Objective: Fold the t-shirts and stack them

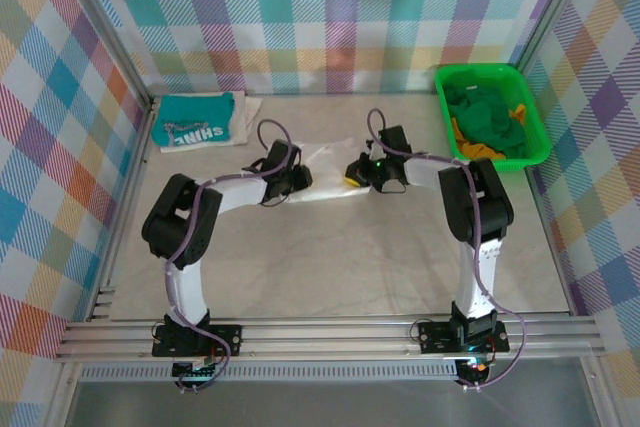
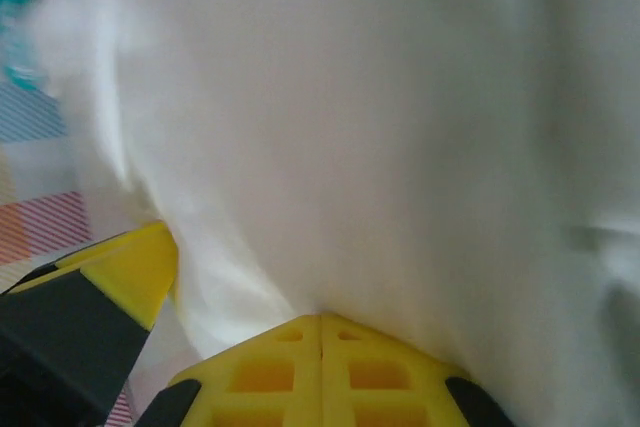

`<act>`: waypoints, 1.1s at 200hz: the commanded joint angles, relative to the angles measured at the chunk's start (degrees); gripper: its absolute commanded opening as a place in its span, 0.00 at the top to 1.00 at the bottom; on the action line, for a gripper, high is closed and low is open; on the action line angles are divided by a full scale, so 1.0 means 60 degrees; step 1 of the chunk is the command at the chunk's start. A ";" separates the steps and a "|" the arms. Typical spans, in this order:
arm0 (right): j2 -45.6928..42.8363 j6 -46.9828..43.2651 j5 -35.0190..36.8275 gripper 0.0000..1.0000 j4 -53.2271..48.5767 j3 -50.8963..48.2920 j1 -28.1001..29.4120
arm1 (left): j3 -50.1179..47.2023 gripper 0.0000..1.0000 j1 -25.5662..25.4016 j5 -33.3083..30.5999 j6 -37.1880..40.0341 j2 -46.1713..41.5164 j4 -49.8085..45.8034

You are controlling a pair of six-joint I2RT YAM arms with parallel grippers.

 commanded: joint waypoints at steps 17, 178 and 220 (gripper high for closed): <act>-0.0099 -0.0032 -0.0038 1.00 0.0070 -0.0015 0.0036 | -0.0475 0.63 0.0062 0.0099 -0.0508 -0.0286 0.0050; 0.2301 -0.1421 0.1327 1.00 -0.3988 0.4677 0.0296 | 0.1972 0.17 0.1783 0.1470 0.0058 0.0089 -0.2915; 0.2274 -0.1157 0.1146 1.00 -0.3535 0.4135 0.0303 | 0.2645 0.17 0.1593 0.1758 -0.0070 0.1022 -0.3194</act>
